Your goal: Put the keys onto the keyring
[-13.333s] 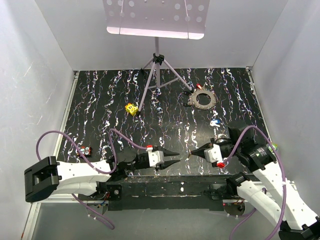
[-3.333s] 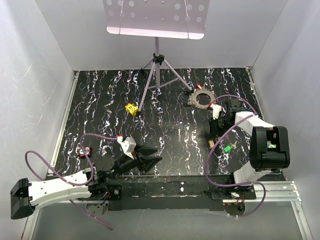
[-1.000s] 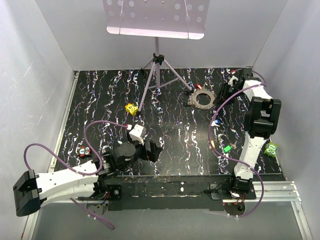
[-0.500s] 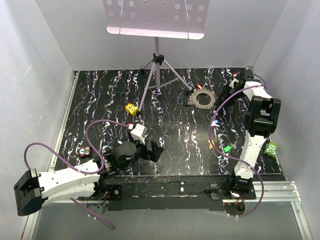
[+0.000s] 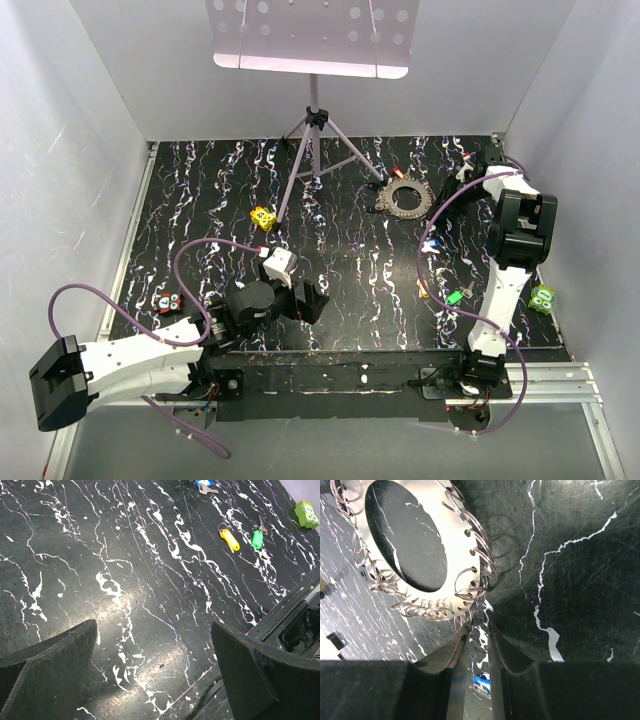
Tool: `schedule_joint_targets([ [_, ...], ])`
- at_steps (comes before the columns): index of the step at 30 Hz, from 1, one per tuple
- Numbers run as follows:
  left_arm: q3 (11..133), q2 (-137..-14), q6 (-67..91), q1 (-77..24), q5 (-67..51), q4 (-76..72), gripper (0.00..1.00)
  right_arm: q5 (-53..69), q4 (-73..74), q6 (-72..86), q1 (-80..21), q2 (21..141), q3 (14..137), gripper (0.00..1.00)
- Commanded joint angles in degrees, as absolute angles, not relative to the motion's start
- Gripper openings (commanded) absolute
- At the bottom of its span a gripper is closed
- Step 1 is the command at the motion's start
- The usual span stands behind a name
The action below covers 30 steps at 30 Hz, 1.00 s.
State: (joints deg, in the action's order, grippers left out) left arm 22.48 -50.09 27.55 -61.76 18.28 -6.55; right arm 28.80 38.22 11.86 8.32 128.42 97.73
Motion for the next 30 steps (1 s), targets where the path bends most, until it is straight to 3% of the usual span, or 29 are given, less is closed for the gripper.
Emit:
schedule_joint_targets([
  [1, 22.3, -50.1, 27.8, -61.3, 17.8, -7.9, 0.98, 30.0, 38.8, 12.1, 9.1, 129.6, 100.4, 0.27],
  [30, 22.8, -52.0, 28.4, -60.8, 16.3, -8.9, 0.98, 34.6, 43.9, 10.3, 9.2, 134.6, 108.6, 0.21],
])
